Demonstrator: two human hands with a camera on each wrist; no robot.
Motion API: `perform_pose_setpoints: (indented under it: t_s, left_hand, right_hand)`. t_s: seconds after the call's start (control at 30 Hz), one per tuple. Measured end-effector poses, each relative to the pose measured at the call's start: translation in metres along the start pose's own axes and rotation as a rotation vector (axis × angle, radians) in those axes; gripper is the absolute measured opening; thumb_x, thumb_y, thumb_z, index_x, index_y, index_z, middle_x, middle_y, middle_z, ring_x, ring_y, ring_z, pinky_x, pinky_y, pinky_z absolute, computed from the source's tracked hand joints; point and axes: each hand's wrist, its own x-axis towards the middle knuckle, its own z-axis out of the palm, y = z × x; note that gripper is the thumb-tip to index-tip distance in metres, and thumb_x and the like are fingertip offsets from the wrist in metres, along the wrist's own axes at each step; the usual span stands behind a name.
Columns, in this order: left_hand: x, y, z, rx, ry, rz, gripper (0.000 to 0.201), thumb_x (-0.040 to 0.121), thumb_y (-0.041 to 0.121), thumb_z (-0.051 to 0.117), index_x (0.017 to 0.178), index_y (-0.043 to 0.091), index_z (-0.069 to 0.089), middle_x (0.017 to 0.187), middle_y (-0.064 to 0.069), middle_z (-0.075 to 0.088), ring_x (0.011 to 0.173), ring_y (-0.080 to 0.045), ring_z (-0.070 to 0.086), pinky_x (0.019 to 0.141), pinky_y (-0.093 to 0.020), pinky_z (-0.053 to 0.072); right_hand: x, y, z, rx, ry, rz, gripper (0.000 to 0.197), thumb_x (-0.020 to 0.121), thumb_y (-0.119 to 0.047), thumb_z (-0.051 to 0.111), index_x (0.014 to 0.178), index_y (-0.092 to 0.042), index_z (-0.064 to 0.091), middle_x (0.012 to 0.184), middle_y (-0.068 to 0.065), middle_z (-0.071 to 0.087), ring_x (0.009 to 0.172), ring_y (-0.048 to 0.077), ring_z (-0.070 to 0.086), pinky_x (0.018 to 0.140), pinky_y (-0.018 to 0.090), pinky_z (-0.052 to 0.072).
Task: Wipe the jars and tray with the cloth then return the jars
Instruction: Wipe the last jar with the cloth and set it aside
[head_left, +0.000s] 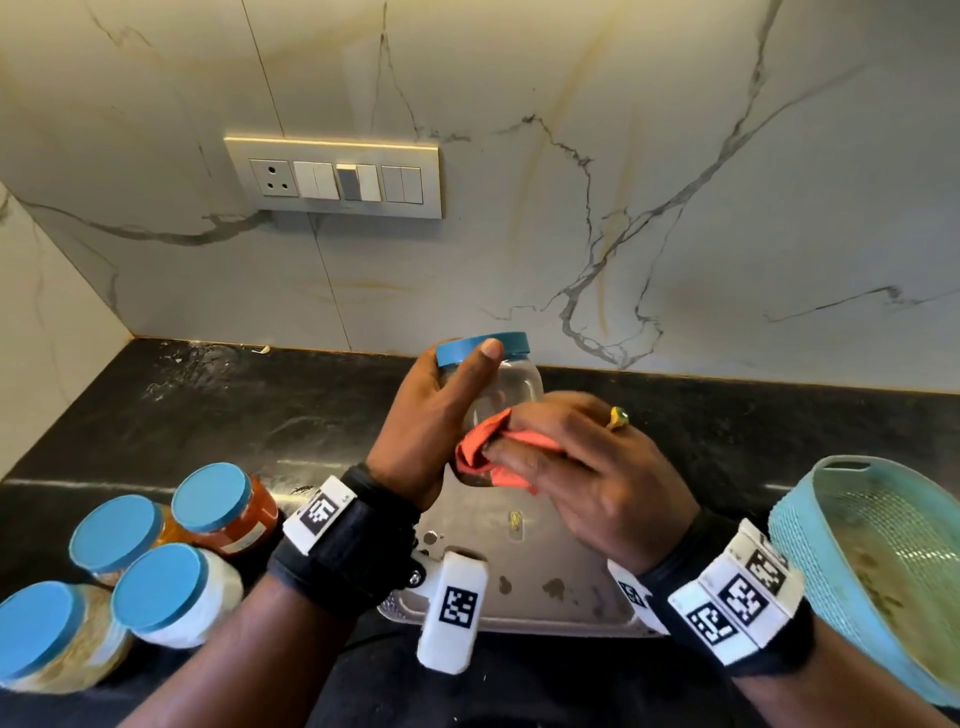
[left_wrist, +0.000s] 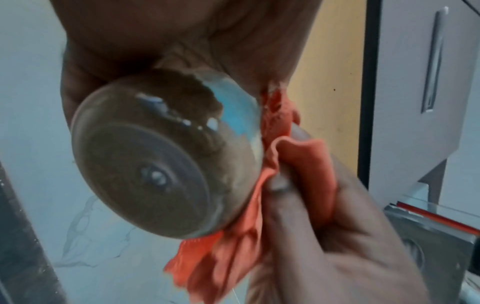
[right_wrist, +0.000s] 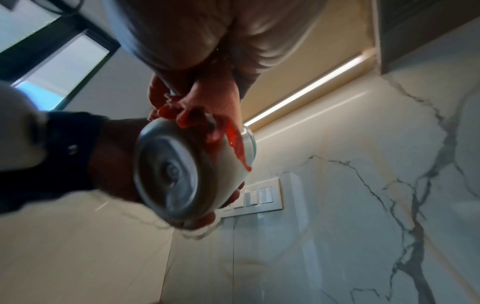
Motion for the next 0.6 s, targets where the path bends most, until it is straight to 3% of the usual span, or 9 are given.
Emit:
perform_pose_setpoints:
  t_s: [0.07,0.17,0.23,0.33,0.43,0.53,0.6]
  left_hand:
    - [-0.001,-0.003,0.004,0.012,0.018,0.004,0.072,0.082,0.051,0.074,0.131,0.002,0.056,0.122,-0.031,0.066,0.115,-0.050,0.063,0.102,-0.061,0.050]
    - [0.000,-0.001,0.007,0.027,0.044,0.035,0.074,0.078,0.055,0.074,0.130,0.004,0.058,0.121,-0.028,0.067,0.110,-0.041,0.068,0.101,-0.059,0.053]
    - [0.003,0.001,0.005,0.035,0.068,0.043,0.075,0.077,0.056,0.074,0.128,0.004,0.059,0.119,-0.030,0.067,0.101,-0.034,0.069,0.096,-0.056,0.054]
    - [0.004,0.001,0.000,0.099,0.110,0.043,0.076,0.073,0.063,0.072,0.126,0.009,0.059,0.119,-0.024,0.069,0.105,-0.033,0.070,0.092,-0.048,0.058]
    - [0.004,-0.001,0.001,0.133,0.079,0.053,0.075,0.075,0.062,0.072,0.127,0.010,0.058,0.117,-0.019,0.070,0.110,-0.037,0.069,0.097,-0.055,0.057]
    - [0.002,0.001,0.005,0.091,0.047,0.054,0.073,0.076,0.057,0.073,0.126,0.007,0.059,0.118,-0.024,0.070,0.112,-0.044,0.066,0.099,-0.059,0.054]
    - [0.001,0.004,0.006,0.078,0.033,0.047,0.072,0.077,0.057,0.071,0.127,0.005,0.059,0.118,-0.025,0.069,0.111,-0.042,0.067,0.100,-0.059,0.053]
  right_hand:
    - [0.010,0.008,-0.002,0.062,0.090,0.094,0.021,0.101,-0.015,0.061,0.117,-0.011,0.075,0.116,0.011,0.069,0.102,0.028,0.067,0.087,0.039,0.058]
    - [0.019,0.011,-0.004,0.115,0.154,0.202,0.021,0.094,-0.006,0.068,0.113,-0.010,0.076,0.114,0.010,0.069,0.102,0.024,0.066,0.095,0.029,0.053]
    - [0.016,0.001,-0.003,0.114,0.112,0.169,0.021,0.097,-0.009,0.064,0.114,-0.012,0.075,0.114,0.008,0.068,0.103,0.022,0.065,0.096,0.027,0.052]
    - [0.001,-0.017,0.002,-0.002,-0.013,0.026,0.023,0.102,-0.013,0.057,0.116,-0.014,0.076,0.112,0.005,0.069,0.103,0.021,0.062,0.093,0.028,0.051]
    - [0.002,-0.009,-0.001,0.032,-0.009,0.000,0.020,0.101,-0.013,0.060,0.113,-0.013,0.076,0.110,0.007,0.069,0.099,0.022,0.062,0.088,0.031,0.054]
    - [0.018,0.009,-0.006,0.159,0.140,0.191,0.016,0.095,-0.005,0.066,0.106,-0.010,0.076,0.108,0.008,0.068,0.098,0.022,0.065,0.088,0.034,0.055]
    - [0.025,0.014,-0.009,0.253,0.219,0.322,0.016,0.090,-0.001,0.071,0.103,-0.008,0.077,0.105,0.006,0.069,0.099,0.021,0.066,0.088,0.034,0.055]
